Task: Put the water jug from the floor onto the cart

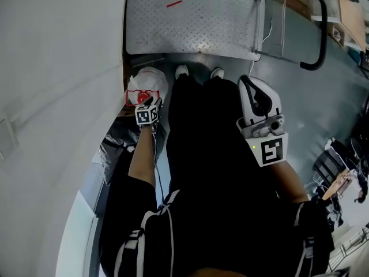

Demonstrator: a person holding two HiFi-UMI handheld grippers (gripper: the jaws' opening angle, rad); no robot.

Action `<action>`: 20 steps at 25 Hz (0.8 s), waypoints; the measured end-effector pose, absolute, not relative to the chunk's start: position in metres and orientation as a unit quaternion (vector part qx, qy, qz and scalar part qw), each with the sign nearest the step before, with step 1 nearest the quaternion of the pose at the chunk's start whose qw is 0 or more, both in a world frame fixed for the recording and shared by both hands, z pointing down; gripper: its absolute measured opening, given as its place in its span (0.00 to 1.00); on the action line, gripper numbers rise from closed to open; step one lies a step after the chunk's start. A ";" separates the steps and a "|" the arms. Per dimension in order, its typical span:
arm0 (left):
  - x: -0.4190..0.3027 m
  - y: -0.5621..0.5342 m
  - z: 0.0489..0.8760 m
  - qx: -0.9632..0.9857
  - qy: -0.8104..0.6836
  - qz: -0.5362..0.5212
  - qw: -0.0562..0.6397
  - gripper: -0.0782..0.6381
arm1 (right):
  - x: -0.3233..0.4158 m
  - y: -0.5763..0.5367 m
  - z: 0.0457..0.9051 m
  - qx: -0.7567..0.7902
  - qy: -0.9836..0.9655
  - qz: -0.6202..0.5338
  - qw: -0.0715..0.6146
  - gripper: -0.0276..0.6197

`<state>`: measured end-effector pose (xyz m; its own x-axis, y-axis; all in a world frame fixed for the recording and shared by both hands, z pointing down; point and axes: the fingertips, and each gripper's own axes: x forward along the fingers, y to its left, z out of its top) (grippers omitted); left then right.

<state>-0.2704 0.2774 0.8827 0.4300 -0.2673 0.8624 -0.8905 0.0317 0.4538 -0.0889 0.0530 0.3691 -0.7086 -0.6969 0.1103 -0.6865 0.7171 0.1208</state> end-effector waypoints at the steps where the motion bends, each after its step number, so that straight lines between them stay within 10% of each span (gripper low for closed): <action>1: -0.270 0.278 0.886 0.636 -0.454 0.285 0.556 0.36 | -0.089 0.054 0.372 0.372 -0.924 -0.035 0.074 0.07; 20: -0.265 0.309 0.974 0.587 -0.452 0.345 0.576 0.36 | -0.078 0.061 0.432 0.355 -0.925 -0.039 0.127 0.07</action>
<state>-0.2655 0.3091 0.9741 0.3536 -0.1329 0.9259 -0.9283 0.0716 0.3648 -0.0782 0.0615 0.4317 -0.7153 -0.6673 0.2075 -0.6473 0.7446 0.1631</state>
